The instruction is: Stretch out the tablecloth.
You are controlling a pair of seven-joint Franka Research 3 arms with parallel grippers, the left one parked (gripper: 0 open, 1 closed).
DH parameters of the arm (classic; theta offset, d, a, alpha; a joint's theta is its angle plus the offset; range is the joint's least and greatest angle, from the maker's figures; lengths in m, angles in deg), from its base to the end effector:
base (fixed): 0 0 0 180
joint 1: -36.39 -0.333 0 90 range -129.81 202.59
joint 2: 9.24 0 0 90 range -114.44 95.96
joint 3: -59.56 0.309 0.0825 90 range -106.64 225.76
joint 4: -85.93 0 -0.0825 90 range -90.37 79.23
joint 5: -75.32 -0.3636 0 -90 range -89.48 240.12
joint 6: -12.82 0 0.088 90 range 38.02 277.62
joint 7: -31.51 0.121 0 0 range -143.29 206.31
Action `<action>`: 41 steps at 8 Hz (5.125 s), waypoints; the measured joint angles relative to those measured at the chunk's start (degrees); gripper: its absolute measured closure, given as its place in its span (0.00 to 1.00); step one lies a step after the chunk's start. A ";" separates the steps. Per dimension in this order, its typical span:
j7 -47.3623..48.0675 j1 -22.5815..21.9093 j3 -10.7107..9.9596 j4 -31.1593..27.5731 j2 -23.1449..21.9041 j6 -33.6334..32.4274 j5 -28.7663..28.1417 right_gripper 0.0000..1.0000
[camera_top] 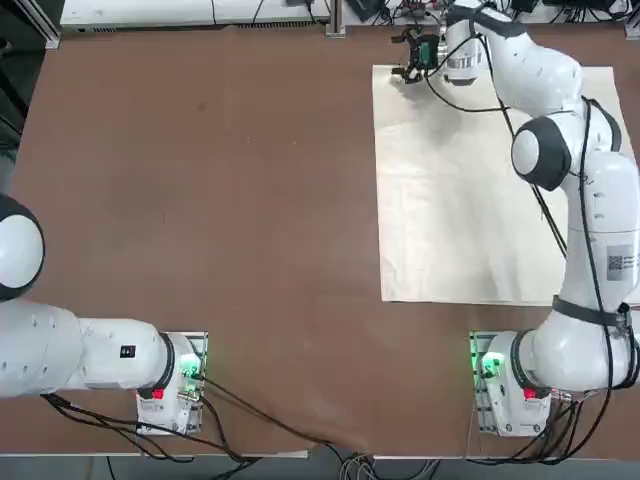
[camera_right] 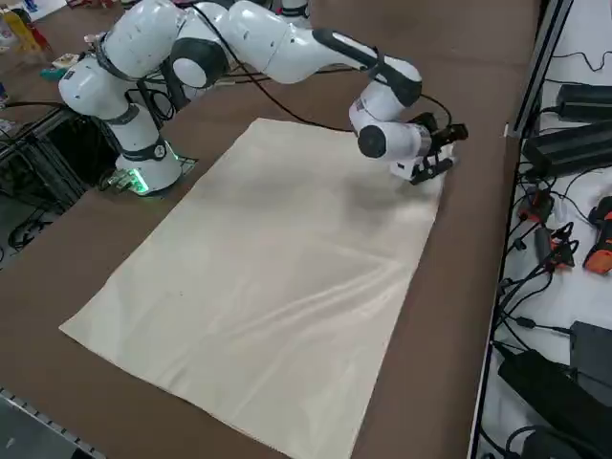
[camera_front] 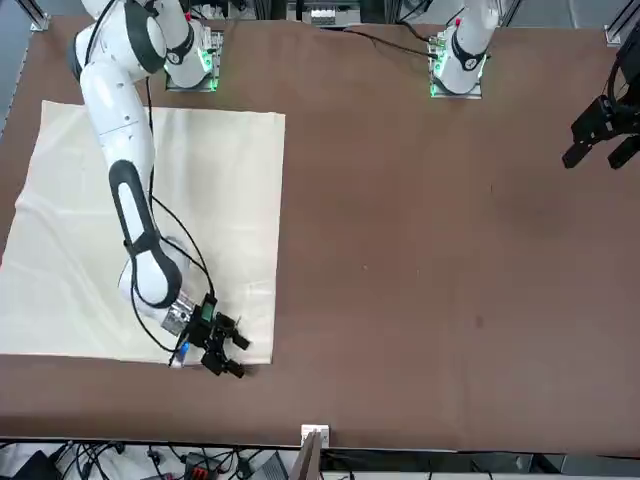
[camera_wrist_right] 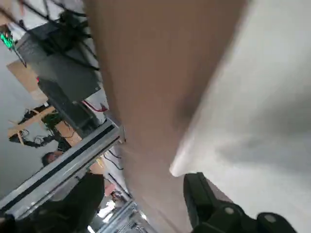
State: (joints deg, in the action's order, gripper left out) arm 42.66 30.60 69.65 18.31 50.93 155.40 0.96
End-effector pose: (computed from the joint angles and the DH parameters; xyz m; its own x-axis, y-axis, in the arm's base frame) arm 0.7467 0.1718 0.1727 0.6188 -0.6359 -0.4612 -0.6787 -0.1372 -0.7215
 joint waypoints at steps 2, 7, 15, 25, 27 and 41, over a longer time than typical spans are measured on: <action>0.30 0.28 -1.65 -0.03 -3.67 -0.20 10.48 0.00; -1.25 8.06 -6.10 -3.72 -16.56 -23.50 41.18 0.00; -2.85 9.18 -7.16 -28.78 -22.29 -16.93 66.64 0.54; 1.01 2.54 -7.12 -30.58 -21.84 -12.69 67.51 0.86; 2.78 0.60 -7.12 -30.49 -21.74 -11.33 65.60 0.86; 8.85 -3.54 -9.30 -6.69 -24.20 -27.08 69.69 0.04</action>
State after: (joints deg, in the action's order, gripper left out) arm 51.51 27.06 60.35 11.62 26.73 128.33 70.65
